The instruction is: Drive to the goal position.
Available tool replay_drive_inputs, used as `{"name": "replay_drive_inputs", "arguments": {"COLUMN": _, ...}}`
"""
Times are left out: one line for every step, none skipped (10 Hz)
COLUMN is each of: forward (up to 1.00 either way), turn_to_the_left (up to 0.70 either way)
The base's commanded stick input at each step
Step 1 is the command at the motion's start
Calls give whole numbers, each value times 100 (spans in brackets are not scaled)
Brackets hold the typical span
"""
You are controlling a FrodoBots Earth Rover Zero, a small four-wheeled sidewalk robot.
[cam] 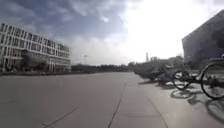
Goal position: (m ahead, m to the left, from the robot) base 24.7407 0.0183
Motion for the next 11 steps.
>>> {"name": "replay_drive_inputs", "arguments": {"forward": 85, "turn_to_the_left": 27}}
{"name": "replay_drive_inputs", "arguments": {"forward": 85, "turn_to_the_left": 21}}
{"name": "replay_drive_inputs", "arguments": {"forward": 85, "turn_to_the_left": 4}}
{"name": "replay_drive_inputs", "arguments": {"forward": 85, "turn_to_the_left": 0}}
{"name": "replay_drive_inputs", "arguments": {"forward": 85, "turn_to_the_left": 0}}
{"name": "replay_drive_inputs", "arguments": {"forward": 85, "turn_to_the_left": 0}}
{"name": "replay_drive_inputs", "arguments": {"forward": 85, "turn_to_the_left": 0}}
{"name": "replay_drive_inputs", "arguments": {"forward": 85, "turn_to_the_left": 0}}
{"name": "replay_drive_inputs", "arguments": {"forward": 85, "turn_to_the_left": 0}}
{"name": "replay_drive_inputs", "arguments": {"forward": 85, "turn_to_the_left": 0}}
{"name": "replay_drive_inputs", "arguments": {"forward": 85, "turn_to_the_left": 0}}
